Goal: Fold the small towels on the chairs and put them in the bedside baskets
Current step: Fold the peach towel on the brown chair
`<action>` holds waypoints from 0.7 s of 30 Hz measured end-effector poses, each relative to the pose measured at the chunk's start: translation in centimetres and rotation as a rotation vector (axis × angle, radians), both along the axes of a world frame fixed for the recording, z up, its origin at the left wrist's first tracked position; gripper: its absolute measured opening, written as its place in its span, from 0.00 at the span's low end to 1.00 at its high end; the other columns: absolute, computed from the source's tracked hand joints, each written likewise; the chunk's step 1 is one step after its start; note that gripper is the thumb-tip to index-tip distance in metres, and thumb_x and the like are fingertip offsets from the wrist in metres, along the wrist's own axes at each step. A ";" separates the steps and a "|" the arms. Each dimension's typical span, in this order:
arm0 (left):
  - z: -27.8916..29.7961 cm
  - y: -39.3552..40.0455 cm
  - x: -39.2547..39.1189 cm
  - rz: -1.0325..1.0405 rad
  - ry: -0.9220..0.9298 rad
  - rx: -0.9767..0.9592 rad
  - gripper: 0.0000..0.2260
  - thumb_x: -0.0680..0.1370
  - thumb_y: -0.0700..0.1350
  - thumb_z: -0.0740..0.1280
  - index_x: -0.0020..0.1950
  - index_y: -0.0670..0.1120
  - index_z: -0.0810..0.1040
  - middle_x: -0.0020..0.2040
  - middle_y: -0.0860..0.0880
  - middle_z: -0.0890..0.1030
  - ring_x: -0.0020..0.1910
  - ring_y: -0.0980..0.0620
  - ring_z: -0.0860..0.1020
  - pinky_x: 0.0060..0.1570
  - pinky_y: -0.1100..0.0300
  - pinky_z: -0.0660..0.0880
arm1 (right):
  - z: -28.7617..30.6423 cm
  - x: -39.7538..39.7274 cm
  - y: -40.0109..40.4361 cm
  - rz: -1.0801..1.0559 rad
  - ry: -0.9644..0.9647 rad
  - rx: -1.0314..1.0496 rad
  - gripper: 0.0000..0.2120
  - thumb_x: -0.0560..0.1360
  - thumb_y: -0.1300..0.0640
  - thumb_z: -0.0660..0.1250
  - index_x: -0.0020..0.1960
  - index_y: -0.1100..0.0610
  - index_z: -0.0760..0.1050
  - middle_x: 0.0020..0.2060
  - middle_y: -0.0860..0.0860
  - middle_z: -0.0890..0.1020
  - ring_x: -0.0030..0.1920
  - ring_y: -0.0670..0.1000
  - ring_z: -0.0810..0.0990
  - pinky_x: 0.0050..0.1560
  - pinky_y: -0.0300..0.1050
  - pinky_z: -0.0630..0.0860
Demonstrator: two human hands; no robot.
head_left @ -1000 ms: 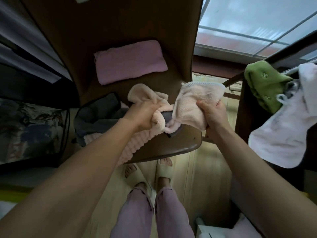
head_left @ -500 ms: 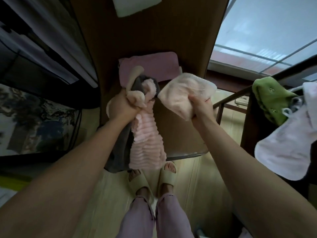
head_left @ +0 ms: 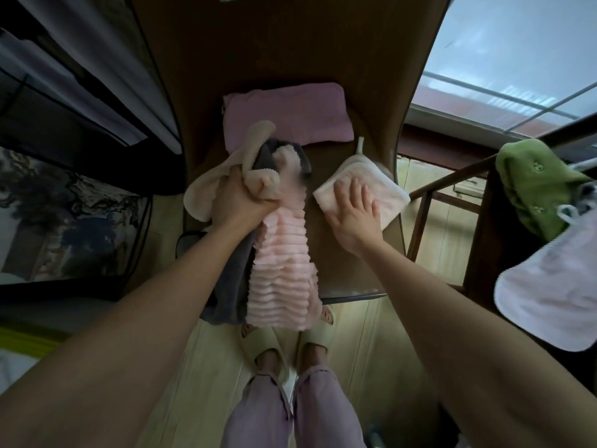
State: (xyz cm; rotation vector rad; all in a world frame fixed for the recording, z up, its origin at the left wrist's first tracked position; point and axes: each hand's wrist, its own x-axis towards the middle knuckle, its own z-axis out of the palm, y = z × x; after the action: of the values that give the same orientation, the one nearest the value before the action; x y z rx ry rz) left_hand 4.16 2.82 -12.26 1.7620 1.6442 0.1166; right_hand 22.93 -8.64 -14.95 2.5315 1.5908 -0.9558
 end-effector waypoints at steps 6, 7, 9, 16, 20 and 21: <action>0.8 0.1 -0.6 -0.017 -0.108 -0.001 0.45 0.60 0.67 0.76 0.69 0.45 0.67 0.60 0.47 0.76 0.57 0.50 0.75 0.52 0.56 0.73 | 1.9 -0.2 1.6 -0.193 0.210 0.091 0.28 0.82 0.46 0.56 0.78 0.54 0.55 0.78 0.57 0.52 0.78 0.58 0.51 0.74 0.52 0.53; 1.2 0.1 -0.6 -0.028 -0.115 -0.001 0.44 0.61 0.67 0.76 0.68 0.45 0.67 0.60 0.48 0.76 0.57 0.51 0.75 0.53 0.57 0.71 | 2.9 -0.5 1.7 -0.276 0.262 0.209 0.24 0.82 0.49 0.58 0.75 0.55 0.61 0.75 0.57 0.61 0.74 0.57 0.61 0.70 0.47 0.60; 2.2 -0.2 -1.2 -0.010 -0.130 -0.009 0.43 0.62 0.66 0.76 0.69 0.46 0.67 0.63 0.48 0.75 0.61 0.51 0.74 0.54 0.58 0.69 | 5.2 -1.3 1.8 -0.396 0.363 0.390 0.19 0.81 0.53 0.62 0.70 0.57 0.69 0.66 0.54 0.73 0.65 0.52 0.72 0.63 0.42 0.69; 4.5 -1.5 -5.8 0.169 -0.260 -0.086 0.19 0.77 0.50 0.69 0.64 0.42 0.75 0.59 0.46 0.79 0.56 0.51 0.76 0.52 0.60 0.71 | 7.6 -5.6 0.8 -0.499 0.522 0.260 0.18 0.77 0.51 0.68 0.63 0.57 0.71 0.56 0.51 0.78 0.55 0.50 0.78 0.55 0.49 0.78; 3.5 -2.7 -6.9 0.153 -0.253 -0.165 0.11 0.78 0.47 0.68 0.58 0.43 0.77 0.50 0.49 0.80 0.53 0.49 0.79 0.47 0.61 0.72 | 5.2 -8.0 -0.9 -0.581 0.436 0.044 0.39 0.71 0.45 0.74 0.73 0.57 0.59 0.69 0.56 0.68 0.65 0.58 0.72 0.60 0.58 0.76; 3.1 -3.2 -7.0 0.122 -0.240 -0.166 0.12 0.78 0.47 0.68 0.59 0.43 0.77 0.51 0.48 0.80 0.54 0.49 0.79 0.48 0.61 0.73 | 4.7 -8.6 -1.2 -0.606 0.440 -0.002 0.41 0.70 0.45 0.74 0.74 0.57 0.56 0.70 0.56 0.67 0.66 0.59 0.71 0.61 0.58 0.75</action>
State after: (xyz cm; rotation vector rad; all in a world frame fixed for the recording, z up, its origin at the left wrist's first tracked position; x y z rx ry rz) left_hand -2.86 -0.36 -9.14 1.4638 1.5388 0.2323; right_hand 14.33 -9.84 -10.22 3.0142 0.8408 -1.6518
